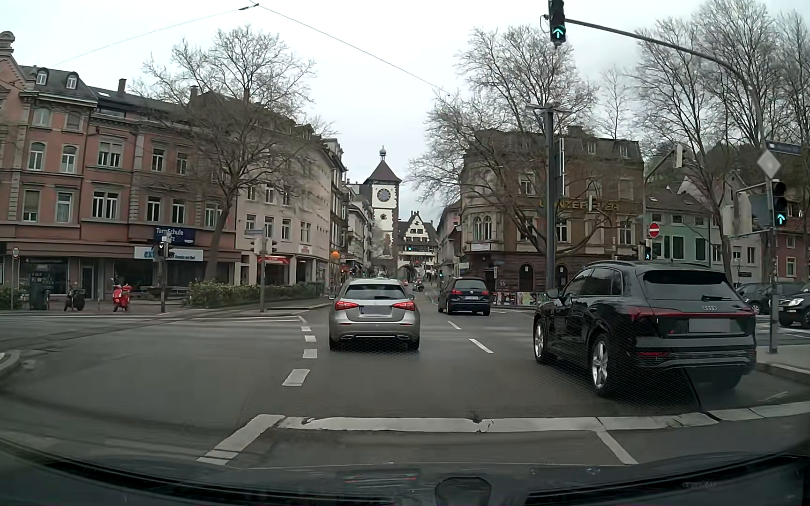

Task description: Follow the waypoints while adhering to traffic rules and regulations

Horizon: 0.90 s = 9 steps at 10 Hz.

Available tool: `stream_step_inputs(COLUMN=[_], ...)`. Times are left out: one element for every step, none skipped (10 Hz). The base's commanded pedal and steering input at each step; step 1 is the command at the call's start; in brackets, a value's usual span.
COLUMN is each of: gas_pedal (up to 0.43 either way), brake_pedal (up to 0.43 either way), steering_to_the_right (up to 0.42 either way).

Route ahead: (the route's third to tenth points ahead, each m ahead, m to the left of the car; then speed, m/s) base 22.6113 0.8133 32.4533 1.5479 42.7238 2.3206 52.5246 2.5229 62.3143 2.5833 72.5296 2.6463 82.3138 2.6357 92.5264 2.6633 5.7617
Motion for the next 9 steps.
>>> stream_step_inputs(gas_pedal=[0.228, 0.22, 0.22, 0.22, 0.197, 0.197, 0.169, 0.157, 0.157], brake_pedal=[0.0, 0.0, 0.0, 0.0, 0.0, 0.0, 0.0, 0.0, 0.0], steering_to_the_right=[-0.033, -0.036, -0.036, -0.037, -0.039, -0.043, -0.05, -0.05, -0.05])
